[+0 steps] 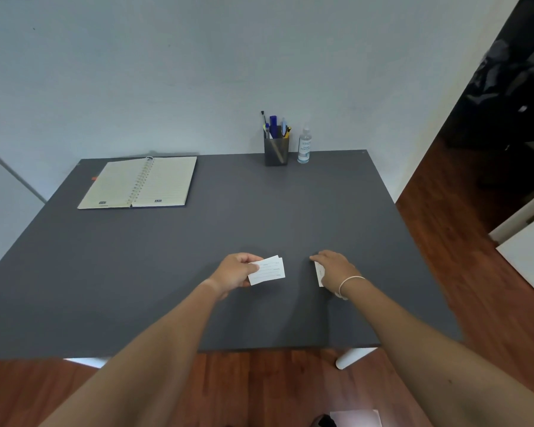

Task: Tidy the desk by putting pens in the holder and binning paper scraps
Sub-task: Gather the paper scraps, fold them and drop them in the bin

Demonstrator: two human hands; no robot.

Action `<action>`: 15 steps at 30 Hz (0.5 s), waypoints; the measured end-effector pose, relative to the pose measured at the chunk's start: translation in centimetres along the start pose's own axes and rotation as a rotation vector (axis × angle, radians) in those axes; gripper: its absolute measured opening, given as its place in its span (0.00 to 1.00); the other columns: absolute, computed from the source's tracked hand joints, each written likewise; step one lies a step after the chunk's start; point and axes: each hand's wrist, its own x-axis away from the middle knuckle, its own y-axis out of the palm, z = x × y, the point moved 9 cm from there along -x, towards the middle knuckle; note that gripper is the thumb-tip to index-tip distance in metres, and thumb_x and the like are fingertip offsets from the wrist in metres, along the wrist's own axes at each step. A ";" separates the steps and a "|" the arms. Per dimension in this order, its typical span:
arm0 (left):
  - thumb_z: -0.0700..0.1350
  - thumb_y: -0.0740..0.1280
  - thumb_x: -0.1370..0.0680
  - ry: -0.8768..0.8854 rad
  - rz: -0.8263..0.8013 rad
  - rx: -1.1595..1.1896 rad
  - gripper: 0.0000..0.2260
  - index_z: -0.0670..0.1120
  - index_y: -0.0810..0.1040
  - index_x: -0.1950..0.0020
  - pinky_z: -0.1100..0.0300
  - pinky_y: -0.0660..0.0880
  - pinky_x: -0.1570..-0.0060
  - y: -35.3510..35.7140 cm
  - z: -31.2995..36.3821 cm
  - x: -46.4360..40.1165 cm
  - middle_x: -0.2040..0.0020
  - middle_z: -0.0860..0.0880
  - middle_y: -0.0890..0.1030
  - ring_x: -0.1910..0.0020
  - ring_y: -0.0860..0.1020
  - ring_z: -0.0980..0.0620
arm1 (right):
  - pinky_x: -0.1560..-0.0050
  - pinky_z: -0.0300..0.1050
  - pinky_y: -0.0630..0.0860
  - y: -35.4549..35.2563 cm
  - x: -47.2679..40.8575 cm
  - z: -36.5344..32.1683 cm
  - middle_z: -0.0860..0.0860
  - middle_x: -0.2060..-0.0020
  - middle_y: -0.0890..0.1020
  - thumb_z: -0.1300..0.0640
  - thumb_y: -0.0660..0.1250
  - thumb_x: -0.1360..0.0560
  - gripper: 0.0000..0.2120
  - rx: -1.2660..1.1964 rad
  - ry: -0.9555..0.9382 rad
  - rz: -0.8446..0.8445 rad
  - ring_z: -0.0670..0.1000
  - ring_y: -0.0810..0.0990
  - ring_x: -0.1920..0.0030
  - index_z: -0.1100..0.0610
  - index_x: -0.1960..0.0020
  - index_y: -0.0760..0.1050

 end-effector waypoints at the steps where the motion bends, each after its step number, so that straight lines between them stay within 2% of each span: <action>1: 0.36 0.61 0.24 -0.002 0.001 0.002 0.09 0.46 0.79 0.49 0.62 0.77 0.56 0.0 0.0 -0.1 0.54 0.48 0.79 0.55 0.78 0.52 | 0.33 0.50 0.65 -0.1 0.0 0.0 0.49 0.28 0.62 0.71 0.59 0.31 0.33 -0.008 -0.005 0.022 0.55 0.60 0.29 0.50 0.29 0.61; 6: 0.36 0.62 0.24 -0.009 0.005 0.004 0.09 0.45 0.78 0.48 0.63 0.77 0.56 0.0 0.2 -0.3 0.54 0.48 0.80 0.55 0.78 0.51 | 0.39 0.49 0.69 -0.6 -0.4 0.2 0.54 0.37 0.68 0.69 0.57 0.30 0.28 -0.042 0.012 0.100 0.56 0.66 0.36 0.51 0.33 0.67; 9: 0.36 0.61 0.24 -0.004 0.015 0.001 0.09 0.46 0.78 0.49 0.63 0.77 0.58 -0.2 0.4 -0.5 0.55 0.49 0.80 0.56 0.78 0.53 | 0.44 0.47 0.71 -1.0 -0.5 0.7 0.54 0.43 0.75 0.69 0.55 0.29 0.21 -0.093 0.056 0.132 0.56 0.70 0.40 0.52 0.42 0.74; 12: 0.36 0.61 0.24 0.004 0.038 -0.002 0.09 0.47 0.79 0.52 0.65 0.76 0.61 -0.5 0.7 -0.7 0.57 0.51 0.80 0.59 0.78 0.55 | 0.57 0.42 0.72 -1.7 -0.5 1.2 0.53 0.56 0.79 0.67 0.59 0.30 0.14 -0.440 0.159 0.193 0.55 0.77 0.54 0.52 0.57 0.78; 15: 0.36 0.60 0.24 0.008 0.069 0.001 0.09 0.46 0.78 0.51 0.64 0.76 0.60 -0.9 1.0 -0.9 0.58 0.51 0.79 0.60 0.77 0.55 | 0.65 0.39 0.70 -3.3 -0.5 0.8 0.54 0.62 0.78 0.69 0.62 0.29 0.11 -0.794 0.176 0.297 0.52 0.76 0.59 0.55 0.62 0.76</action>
